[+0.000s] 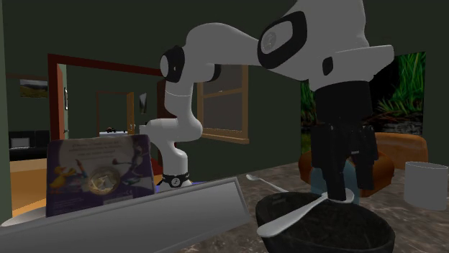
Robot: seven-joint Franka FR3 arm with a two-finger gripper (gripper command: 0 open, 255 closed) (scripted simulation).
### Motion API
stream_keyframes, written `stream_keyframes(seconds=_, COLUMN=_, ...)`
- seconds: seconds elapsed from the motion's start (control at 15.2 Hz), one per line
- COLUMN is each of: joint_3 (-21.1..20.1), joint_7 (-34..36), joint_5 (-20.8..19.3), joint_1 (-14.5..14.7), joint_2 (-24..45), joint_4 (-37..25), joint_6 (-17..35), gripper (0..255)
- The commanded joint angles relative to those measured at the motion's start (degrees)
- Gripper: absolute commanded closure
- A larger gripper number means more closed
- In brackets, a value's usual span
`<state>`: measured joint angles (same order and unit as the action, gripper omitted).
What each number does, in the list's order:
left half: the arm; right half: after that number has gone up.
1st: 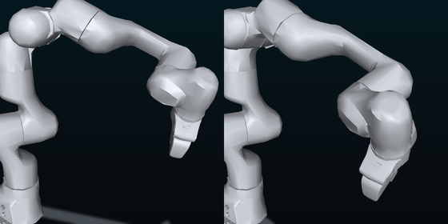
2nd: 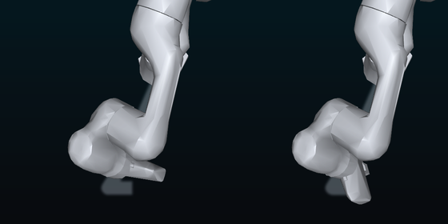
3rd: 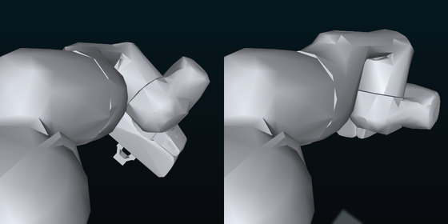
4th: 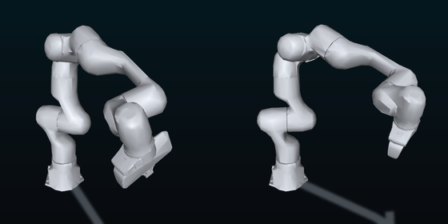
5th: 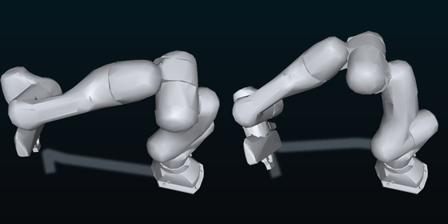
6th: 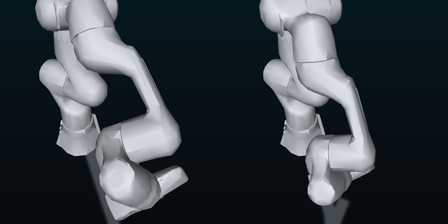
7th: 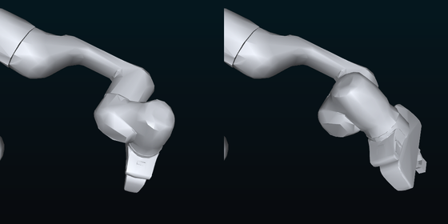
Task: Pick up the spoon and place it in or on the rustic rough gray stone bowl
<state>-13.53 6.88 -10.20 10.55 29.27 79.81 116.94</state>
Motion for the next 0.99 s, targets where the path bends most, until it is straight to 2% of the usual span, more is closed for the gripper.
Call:
stream_keyframes(seconds=0.0, joint_3=0.0, joint_7=0.0, joint_5=0.0, joint_1=0.0, joint_2=0.0, joint_4=0.0, joint_6=0.0, gripper=0)
stream_keyframes(seconds=0.13, joint_3=0.0, joint_7=0.0, joint_5=0.0, joint_1=0.0, joint_2=0.0, joint_4=0.0, joint_6=0.0, gripper=0)
stream_keyframes(seconds=0.4, joint_3=-0.4, joint_7=-0.5, joint_5=0.7, joint_1=0.1, joint_2=-2.4, joint_4=-3.4, joint_6=-5.8, gripper=0)
stream_keyframes(seconds=0.92, joint_3=-0.4, joint_7=-0.5, joint_5=0.7, joint_1=0.1, joint_2=-2.4, joint_4=-3.4, joint_6=-5.8, gripper=0)
